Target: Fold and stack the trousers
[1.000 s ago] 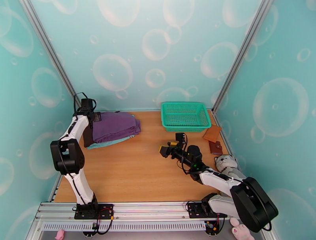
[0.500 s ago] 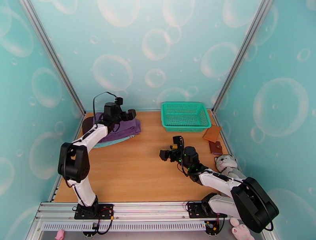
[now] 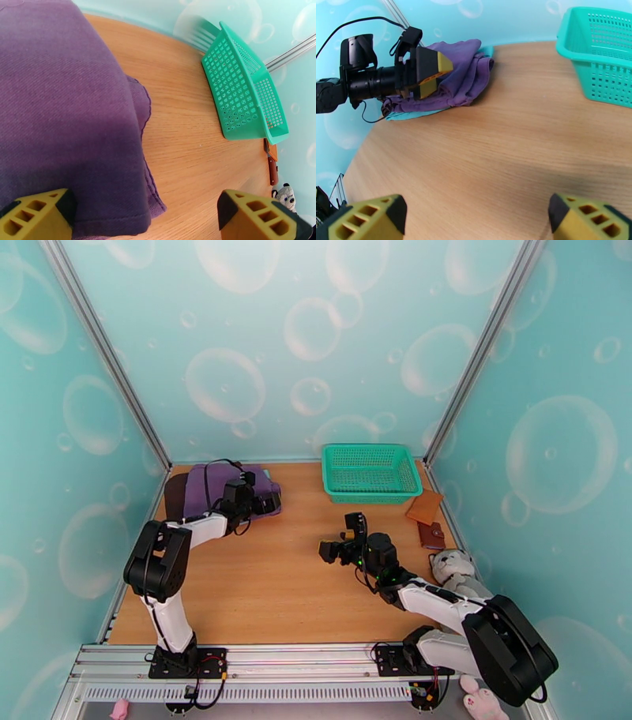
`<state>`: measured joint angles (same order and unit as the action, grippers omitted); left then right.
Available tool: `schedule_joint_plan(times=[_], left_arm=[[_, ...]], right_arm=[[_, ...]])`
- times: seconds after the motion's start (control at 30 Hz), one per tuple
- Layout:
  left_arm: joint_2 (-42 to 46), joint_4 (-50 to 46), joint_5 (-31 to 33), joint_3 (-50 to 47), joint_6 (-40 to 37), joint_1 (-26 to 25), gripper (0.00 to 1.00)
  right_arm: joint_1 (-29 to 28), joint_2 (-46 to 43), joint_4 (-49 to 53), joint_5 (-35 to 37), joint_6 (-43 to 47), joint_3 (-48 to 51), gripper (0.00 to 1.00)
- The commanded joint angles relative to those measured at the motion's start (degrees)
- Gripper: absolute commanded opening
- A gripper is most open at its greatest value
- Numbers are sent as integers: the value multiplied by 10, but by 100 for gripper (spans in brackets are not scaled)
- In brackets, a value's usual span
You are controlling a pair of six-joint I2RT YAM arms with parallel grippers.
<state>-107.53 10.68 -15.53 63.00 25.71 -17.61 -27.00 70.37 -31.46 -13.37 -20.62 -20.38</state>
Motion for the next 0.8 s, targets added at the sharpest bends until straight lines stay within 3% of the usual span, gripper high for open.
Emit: schedule_joint_plan(times=[0.0,0.17,0.33,0.47,0.6,0.67,0.77], left_arm=[[55,12,-9,-10,-22,-7,99],[220,46,84,-107,-68,-26,99],[413,-3,308,-236,-74,-32,99],[571,43,485,-385,-111,-21,99],[632,156,486,-511,-117,37,99],[622,187,461,-525,-135,65,99],[561,345,406,-583,-171,104,99]], right_arm=[[5,5,10,18,18,-13,99],[32,-35,-14,17,9,15,99],[49,-117,-23,67,21,53,99],[56,-197,-37,191,7,100,99],[63,-259,-62,304,2,144,99],[65,-284,-48,359,14,150,99],[69,-319,-39,436,41,155,99]])
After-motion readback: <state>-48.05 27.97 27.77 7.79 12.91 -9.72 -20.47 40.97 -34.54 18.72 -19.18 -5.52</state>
